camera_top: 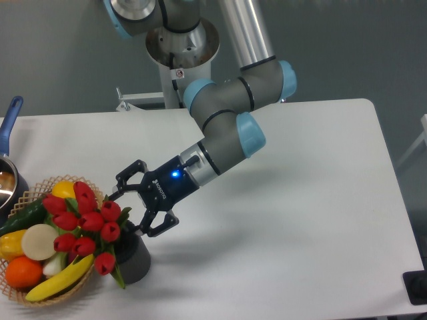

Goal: Insert the flowers into the vase

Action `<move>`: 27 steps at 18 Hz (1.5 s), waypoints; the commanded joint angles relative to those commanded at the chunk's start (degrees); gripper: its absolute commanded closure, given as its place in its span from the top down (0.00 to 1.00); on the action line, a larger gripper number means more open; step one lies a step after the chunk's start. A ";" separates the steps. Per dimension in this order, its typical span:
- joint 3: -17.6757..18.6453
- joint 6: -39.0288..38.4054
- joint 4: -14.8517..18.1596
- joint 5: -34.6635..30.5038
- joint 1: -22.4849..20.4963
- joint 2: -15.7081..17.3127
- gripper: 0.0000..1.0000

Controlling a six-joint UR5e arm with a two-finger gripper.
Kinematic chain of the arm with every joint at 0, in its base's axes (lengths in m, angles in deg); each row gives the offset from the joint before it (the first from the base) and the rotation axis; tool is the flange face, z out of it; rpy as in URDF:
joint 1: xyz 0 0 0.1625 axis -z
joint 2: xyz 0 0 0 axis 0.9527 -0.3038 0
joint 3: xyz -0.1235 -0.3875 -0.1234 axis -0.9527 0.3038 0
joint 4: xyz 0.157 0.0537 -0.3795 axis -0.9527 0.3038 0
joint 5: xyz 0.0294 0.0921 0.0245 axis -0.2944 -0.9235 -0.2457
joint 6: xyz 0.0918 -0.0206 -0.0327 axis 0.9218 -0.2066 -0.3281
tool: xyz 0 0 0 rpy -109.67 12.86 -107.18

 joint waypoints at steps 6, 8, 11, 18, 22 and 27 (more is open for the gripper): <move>6.15 0.44 0.17 -0.52 -6.59 8.78 1.00; 7.38 0.26 0.26 -0.61 -8.87 11.07 1.00; 8.71 0.00 0.35 -2.10 -12.56 15.02 1.00; 7.22 -2.90 0.79 -26.60 -14.07 20.57 1.00; 3.18 -2.90 4.20 -35.83 -13.98 20.58 1.00; -6.04 -2.37 17.37 -49.90 -13.63 19.96 1.00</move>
